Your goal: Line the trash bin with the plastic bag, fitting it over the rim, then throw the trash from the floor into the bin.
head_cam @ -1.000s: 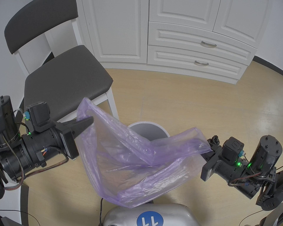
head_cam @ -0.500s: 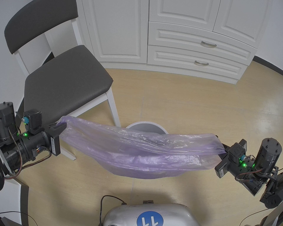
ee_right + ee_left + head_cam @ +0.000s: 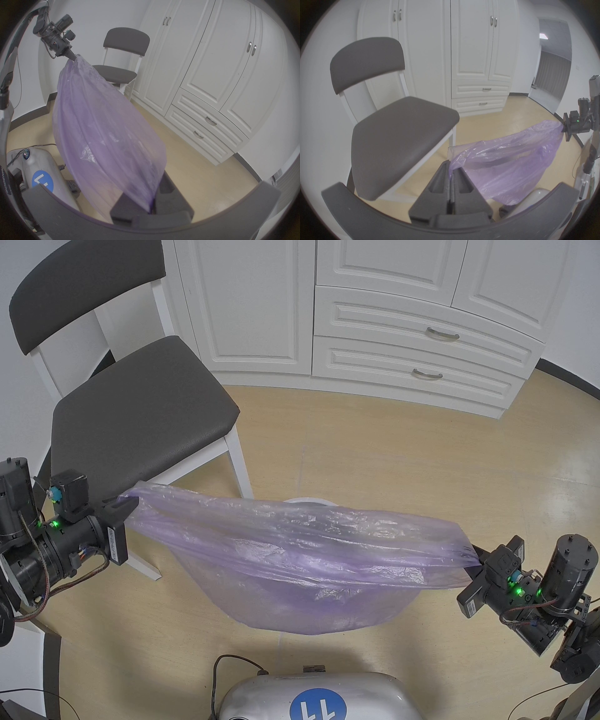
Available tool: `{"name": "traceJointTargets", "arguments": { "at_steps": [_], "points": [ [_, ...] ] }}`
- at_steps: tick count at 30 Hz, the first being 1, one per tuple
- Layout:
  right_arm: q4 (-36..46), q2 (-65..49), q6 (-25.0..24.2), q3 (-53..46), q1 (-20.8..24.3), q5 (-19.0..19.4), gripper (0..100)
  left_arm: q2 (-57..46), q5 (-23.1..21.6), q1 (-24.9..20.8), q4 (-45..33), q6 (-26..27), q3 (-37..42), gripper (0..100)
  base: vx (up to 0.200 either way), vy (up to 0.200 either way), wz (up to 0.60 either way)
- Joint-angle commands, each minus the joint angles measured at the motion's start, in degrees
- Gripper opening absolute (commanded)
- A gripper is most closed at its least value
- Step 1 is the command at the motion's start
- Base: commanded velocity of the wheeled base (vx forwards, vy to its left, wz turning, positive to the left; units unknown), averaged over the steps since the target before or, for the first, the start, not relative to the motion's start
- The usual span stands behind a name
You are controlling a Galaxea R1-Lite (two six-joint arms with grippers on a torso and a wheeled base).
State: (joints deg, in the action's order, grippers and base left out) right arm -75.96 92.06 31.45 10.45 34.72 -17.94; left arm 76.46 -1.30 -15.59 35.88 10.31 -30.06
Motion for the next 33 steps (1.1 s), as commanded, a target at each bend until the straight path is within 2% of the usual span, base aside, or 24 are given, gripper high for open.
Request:
{"name": "traceJointTargets", "arguments": {
  "at_steps": [1, 3, 6, 8, 12, 18, 26, 33],
  "points": [
    [-3.2, 0.5, 1.0, -0.9, 0.1, 1.9, 0, 2.7, 0.0, -0.3, 5.3, 0.0, 1.6, 0, 0.000, 0.000, 0.00],
    [-8.6, 1.9, 1.8, -2.0, -0.3, 6.0, 0, 6.2, -0.4, -0.5, 14.7, 0.2, 3.6, 0, 0.000, 0.000, 0.00],
    [-14.0, 4.8, 2.6, -2.5, -2.1, 7.9, 0, 11.3, -0.4, -0.3, 24.4, 2.3, 5.4, 0, 0.000, 0.000, 0.00],
    [-14.0, 5.8, 3.9, -2.4, -3.9, 8.7, 0, 13.3, -0.4, 0.0, 28.5, 3.3, 5.9, 0, 0.000, 0.000, 0.00],
    [-14.0, 5.5, 4.7, -2.4, -5.9, 14.6, 0, 18.6, -0.5, -0.1, 39.7, 3.6, 6.8, 0, 0.000, 0.000, 0.00],
    [-14.0, 5.6, 4.8, -1.8, -8.9, 15.6, 0, 25.6, 0.0, 0.6, 51.1, 3.5, 5.5, 0, 0.000, 0.000, 0.00],
    [-14.0, 5.5, 5.0, -1.0, -11.7, 16.6, 0, 26.5, -0.5, 1.6, 51.9, 3.5, 3.9, 0, 0.000, 0.000, 0.00],
    [-14.0, 5.7, 5.9, 0.3, -15.2, 19.2, 0, 27.0, -0.6, 2.8, 51.9, 3.1, 2.3, 0, 0.000, 0.000, 0.00]
  ]
}}
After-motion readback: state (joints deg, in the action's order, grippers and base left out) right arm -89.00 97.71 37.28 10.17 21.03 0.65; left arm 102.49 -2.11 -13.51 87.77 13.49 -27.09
